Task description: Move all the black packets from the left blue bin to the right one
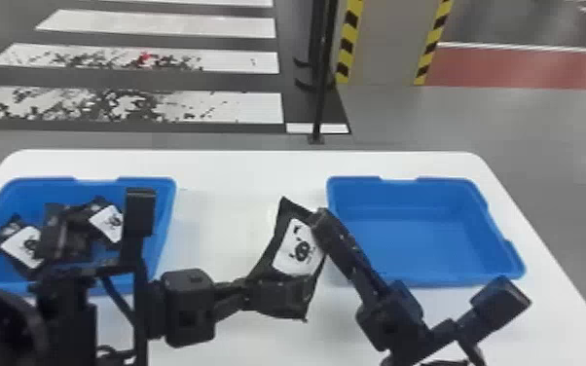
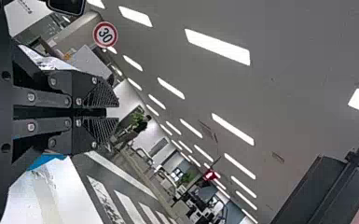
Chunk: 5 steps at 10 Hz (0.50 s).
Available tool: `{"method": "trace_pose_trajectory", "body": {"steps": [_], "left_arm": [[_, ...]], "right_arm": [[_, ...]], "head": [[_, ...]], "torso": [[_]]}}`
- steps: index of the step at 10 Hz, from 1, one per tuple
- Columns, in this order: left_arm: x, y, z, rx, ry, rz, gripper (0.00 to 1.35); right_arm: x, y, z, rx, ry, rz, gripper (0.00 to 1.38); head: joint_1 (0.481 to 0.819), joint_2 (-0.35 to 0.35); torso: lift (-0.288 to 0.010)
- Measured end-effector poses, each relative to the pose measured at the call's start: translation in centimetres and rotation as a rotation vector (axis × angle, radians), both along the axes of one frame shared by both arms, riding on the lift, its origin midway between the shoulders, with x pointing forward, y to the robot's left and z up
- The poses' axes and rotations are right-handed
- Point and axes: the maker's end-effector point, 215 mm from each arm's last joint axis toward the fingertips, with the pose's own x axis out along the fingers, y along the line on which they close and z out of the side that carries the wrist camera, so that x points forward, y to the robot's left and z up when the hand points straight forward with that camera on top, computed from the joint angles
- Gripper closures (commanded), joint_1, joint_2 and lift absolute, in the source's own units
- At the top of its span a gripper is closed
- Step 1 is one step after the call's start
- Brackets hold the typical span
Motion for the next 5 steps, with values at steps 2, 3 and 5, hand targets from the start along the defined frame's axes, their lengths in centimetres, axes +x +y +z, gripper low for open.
{"method": "trace_pose_trajectory", "body": {"steps": [2,3,5], "left_arm": [[0.57,0.33,0.13,-0.006,-0.005,0.021,1.07],[0.59,0.31,0.16,-0.016,0.001,0.028,0.6],[0.12,0.48,-0.18,-0.042,0.03,0.047,0.07]], "right_arm": [[-0.14,0.18,0.4,0.017,-0.009,0.01,1.28],[-0.12,0.18,0.47,0.023,-0.01,0.012,1.28],[0.44,-0.24,1.27,0.026,-0.028,0.004,1.28]], "head": [[0.695,-0.066],[0.695,-0.065],[0.695,-0.069]], "torso": [[-0.185],[-0.185],[-0.185]]}}
